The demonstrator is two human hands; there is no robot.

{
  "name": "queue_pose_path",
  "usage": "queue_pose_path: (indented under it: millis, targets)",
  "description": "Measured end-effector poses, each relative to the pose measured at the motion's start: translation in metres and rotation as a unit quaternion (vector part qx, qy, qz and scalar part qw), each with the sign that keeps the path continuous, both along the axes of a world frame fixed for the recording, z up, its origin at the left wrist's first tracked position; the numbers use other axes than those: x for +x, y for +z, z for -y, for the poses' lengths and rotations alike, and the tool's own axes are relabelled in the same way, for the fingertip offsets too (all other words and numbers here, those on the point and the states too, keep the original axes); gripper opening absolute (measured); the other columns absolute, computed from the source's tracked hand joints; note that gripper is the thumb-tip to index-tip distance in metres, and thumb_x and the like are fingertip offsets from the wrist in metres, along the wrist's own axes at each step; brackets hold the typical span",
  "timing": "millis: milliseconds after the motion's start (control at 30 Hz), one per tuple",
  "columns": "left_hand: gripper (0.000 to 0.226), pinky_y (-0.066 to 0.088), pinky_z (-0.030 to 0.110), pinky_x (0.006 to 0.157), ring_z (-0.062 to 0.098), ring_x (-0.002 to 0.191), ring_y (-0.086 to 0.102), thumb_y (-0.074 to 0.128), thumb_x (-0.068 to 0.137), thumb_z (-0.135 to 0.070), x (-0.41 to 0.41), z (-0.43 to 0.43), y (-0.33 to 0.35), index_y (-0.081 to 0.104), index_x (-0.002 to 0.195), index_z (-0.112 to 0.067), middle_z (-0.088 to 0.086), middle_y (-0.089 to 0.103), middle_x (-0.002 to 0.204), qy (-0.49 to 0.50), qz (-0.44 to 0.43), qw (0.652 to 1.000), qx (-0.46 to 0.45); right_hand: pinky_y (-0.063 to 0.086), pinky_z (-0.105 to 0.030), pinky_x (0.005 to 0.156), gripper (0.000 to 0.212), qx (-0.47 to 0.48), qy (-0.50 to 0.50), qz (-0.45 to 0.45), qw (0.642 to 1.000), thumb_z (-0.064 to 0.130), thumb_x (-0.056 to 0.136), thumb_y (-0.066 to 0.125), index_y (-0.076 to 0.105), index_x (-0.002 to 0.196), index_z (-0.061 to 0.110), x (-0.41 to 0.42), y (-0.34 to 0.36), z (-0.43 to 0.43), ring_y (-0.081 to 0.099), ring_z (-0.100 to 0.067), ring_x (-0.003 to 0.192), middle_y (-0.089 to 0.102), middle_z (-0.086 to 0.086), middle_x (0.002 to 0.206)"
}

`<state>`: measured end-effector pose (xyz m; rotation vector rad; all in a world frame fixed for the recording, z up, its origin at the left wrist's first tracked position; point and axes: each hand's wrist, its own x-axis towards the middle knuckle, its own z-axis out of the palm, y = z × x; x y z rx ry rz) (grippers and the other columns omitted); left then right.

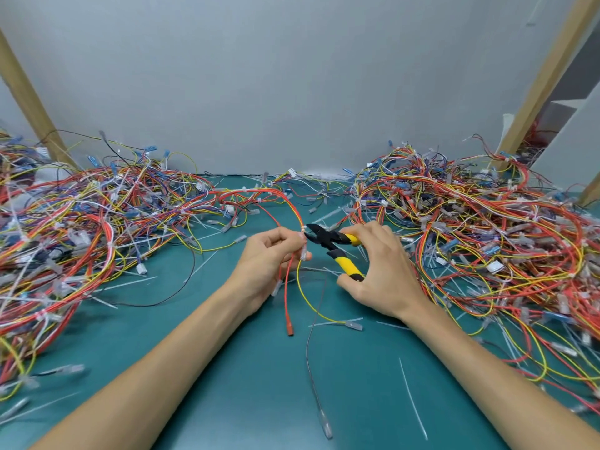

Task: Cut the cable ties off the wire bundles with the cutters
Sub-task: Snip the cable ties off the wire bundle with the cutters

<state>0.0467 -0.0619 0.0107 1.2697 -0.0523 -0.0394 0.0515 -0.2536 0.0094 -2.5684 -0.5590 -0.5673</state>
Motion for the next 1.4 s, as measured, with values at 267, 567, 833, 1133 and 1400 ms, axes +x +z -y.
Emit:
queue_pose_path:
  millis: [267, 567, 833, 1133, 1400]
  targets:
    - [0.026, 0.041, 0.014, 0.051, 0.010, 0.050, 0.054, 0.062, 0.087, 0.002, 0.001, -0.001, -0.002, 0.054, 0.065, -0.008, 0.006, 0.060, 0.056, -0.027, 0.032, 0.996, 0.077, 0.044, -0.028, 0.066, 0.038, -0.011, -0.010, 0.051, 0.999, 0.041, 0.060, 0.063, 0.064, 0.095, 0.028, -0.005, -0.001, -0.002, 0.053, -0.014, 0.082, 0.055, 0.015, 0.082]
    - [0.019, 0.043, 0.011, 0.051, 0.006, 0.048, 0.056, 0.061, 0.089, 0.002, 0.002, 0.000, -0.005, 0.059, 0.071, -0.004, 0.017, 0.054, 0.070, -0.020, 0.057, 0.995, 0.078, 0.039, -0.028, 0.076, 0.046, -0.019, -0.046, 0.085, 0.995, 0.040, 0.065, 0.065, 0.065, 0.107, 0.022, 0.000, -0.009, -0.002, 0.051, -0.020, 0.091, 0.058, 0.006, 0.094]
    - [0.009, 0.044, 0.015, 0.065, 0.006, 0.059, 0.058, 0.062, 0.092, -0.011, 0.000, -0.002, -0.009, 0.070, 0.091, -0.006, 0.003, 0.061, 0.065, -0.048, 0.095, 0.989, 0.105, 0.039, -0.028, 0.054, 0.020, 0.003, -0.070, 0.080, 0.994, 0.040, 0.062, 0.061, 0.055, 0.076, 0.026, -0.004, -0.006, 0.001, 0.046, -0.018, 0.062, 0.049, 0.009, 0.064]
    - [0.026, 0.049, 0.017, 0.072, 0.008, 0.079, 0.064, 0.071, 0.083, -0.016, 0.000, -0.009, -0.006, 0.074, 0.109, -0.018, 0.006, 0.067, 0.087, -0.138, 0.071, 0.986, 0.066, 0.027, -0.030, 0.047, 0.024, 0.251, -0.097, 0.081, 0.960, 0.030, 0.067, 0.063, 0.045, 0.064, 0.014, 0.000, -0.002, 0.015, 0.034, -0.017, 0.051, 0.041, -0.002, 0.050]
    - [0.023, 0.047, 0.014, 0.058, 0.009, 0.059, 0.052, 0.067, 0.077, -0.014, 0.008, -0.008, -0.008, 0.071, 0.096, -0.002, 0.004, 0.066, 0.075, -0.055, 0.010, 0.996, -0.074, 0.033, -0.029, 0.060, 0.024, 0.066, -0.101, 0.030, 0.992, 0.037, 0.064, 0.058, 0.056, 0.085, 0.026, 0.001, -0.003, 0.009, 0.047, -0.020, 0.072, 0.051, 0.011, 0.072]
